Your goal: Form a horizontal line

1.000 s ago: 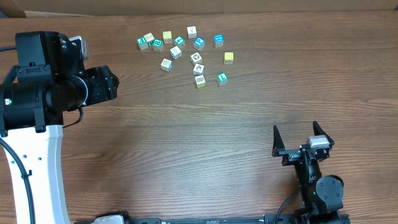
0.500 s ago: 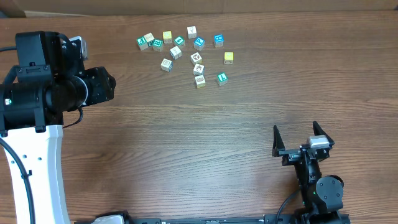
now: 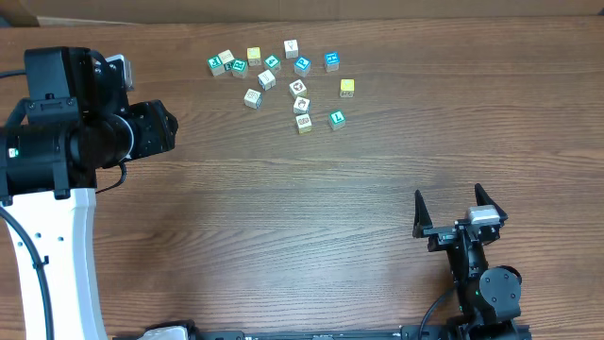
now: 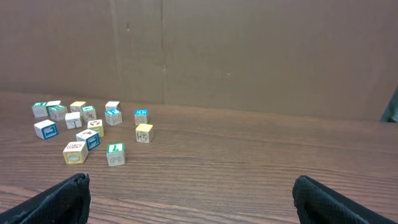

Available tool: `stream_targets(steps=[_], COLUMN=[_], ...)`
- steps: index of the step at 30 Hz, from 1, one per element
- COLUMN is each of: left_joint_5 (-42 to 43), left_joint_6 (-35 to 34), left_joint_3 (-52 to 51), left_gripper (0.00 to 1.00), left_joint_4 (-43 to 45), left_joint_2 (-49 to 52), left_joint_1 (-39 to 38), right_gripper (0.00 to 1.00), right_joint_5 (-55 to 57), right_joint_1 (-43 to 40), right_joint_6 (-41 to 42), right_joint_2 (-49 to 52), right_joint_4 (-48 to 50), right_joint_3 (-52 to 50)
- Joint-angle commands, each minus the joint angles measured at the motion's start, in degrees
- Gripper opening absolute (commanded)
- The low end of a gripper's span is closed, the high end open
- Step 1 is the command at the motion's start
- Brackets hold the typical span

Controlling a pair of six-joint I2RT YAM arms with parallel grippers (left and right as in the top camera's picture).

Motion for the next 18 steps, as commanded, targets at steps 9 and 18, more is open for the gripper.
stream_targets(steps=[9, 18], left_joint_5=[0.2, 0.5], left_joint_6=[-0.4, -0.4], left_joint_3=[-0.6, -0.6], left_gripper=[0.63, 0.67], left_joint_4=[0.4, 0.4], left_joint_2=[2.0, 2.0], left_joint_1=[-0.2, -0.2], right_gripper=[1.0, 1.0], right_joint_5=[-0.2, -0.2], right_joint_1=[-0.2, -0.2], right_joint_6=[-0.3, -0.2], right_joint_2=[-0.6, -0.6], right_joint_4=[0.2, 0.2], right_joint_3=[-0.6, -0.6])
